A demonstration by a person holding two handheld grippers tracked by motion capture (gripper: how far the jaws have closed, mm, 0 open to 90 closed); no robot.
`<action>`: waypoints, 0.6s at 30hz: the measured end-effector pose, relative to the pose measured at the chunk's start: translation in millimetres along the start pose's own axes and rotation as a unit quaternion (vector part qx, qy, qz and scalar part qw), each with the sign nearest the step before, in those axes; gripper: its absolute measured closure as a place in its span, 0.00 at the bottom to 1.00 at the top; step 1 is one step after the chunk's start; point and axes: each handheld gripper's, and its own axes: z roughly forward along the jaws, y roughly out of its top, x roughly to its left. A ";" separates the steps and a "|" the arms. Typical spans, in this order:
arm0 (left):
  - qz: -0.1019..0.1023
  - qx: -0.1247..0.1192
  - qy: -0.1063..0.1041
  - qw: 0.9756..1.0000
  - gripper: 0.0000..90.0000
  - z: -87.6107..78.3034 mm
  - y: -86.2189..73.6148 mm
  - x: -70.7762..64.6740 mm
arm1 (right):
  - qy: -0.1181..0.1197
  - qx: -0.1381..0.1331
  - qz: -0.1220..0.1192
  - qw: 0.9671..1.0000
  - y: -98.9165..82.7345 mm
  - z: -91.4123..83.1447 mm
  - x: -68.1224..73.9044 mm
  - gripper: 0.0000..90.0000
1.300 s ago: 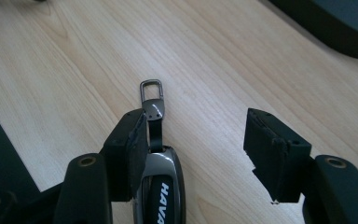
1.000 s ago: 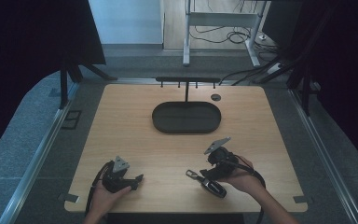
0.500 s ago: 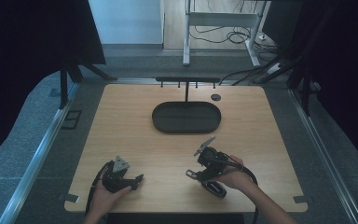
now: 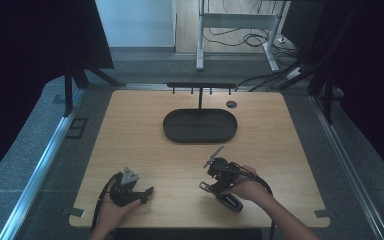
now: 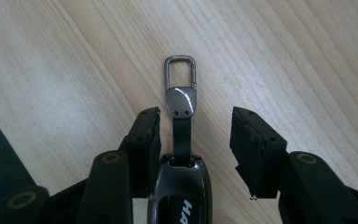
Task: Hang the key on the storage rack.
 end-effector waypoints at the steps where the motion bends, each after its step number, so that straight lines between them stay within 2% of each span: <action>1: 0.000 0.000 0.000 1.000 0.22 0.0 0.0 0.0 | -0.003 0.007 -0.003 1.000 1.2 2.1 -0.2 0.61; 10: 0.002 0.000 0.000 1.000 0.22 0.1 0.1 0.2 | 0.002 0.037 -0.010 0.999 6.6 11.6 0.5 0.63; 12: 0.001 0.000 0.000 1.000 0.22 0.1 0.1 0.1 | 0.003 0.052 -0.012 0.999 8.1 15.8 1.5 0.64; 18: 0.000 0.000 -0.001 1.000 0.22 0.1 0.2 0.1 | 0.004 0.065 -0.014 0.998 9.2 21.0 3.6 0.65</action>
